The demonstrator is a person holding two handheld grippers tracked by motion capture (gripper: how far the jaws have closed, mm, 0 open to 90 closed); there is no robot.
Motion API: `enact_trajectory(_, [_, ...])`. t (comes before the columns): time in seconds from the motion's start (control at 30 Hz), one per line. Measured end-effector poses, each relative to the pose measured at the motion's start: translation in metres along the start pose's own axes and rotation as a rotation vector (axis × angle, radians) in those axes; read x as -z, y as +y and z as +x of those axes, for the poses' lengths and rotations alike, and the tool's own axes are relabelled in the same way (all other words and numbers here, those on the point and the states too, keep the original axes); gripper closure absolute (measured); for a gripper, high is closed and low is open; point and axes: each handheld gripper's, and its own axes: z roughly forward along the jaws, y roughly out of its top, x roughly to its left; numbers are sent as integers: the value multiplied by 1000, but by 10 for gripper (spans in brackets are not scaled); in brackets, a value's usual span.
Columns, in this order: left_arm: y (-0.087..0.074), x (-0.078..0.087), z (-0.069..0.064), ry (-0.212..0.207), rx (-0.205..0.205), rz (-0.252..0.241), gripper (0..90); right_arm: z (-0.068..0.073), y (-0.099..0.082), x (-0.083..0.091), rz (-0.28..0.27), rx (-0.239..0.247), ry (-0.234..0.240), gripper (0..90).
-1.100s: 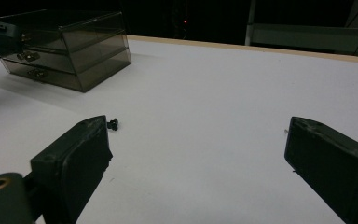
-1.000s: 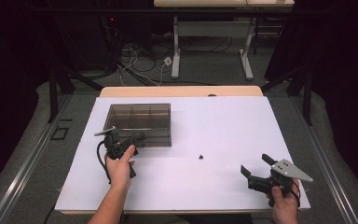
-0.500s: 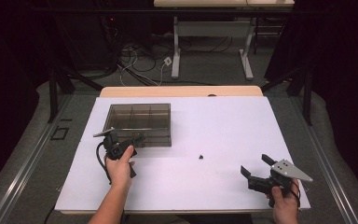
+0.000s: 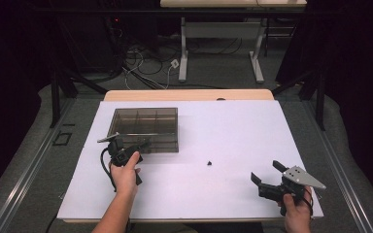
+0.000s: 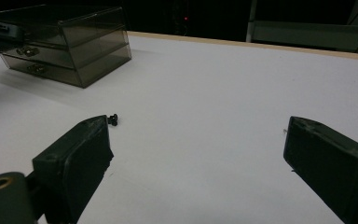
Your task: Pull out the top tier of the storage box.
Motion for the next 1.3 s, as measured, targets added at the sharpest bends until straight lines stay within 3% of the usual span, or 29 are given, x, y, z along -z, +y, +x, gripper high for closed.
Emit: enact_trajectory(1.3, [-7,6,-2,8,-13,1,816,1,1,-3,-9,7,12,73])
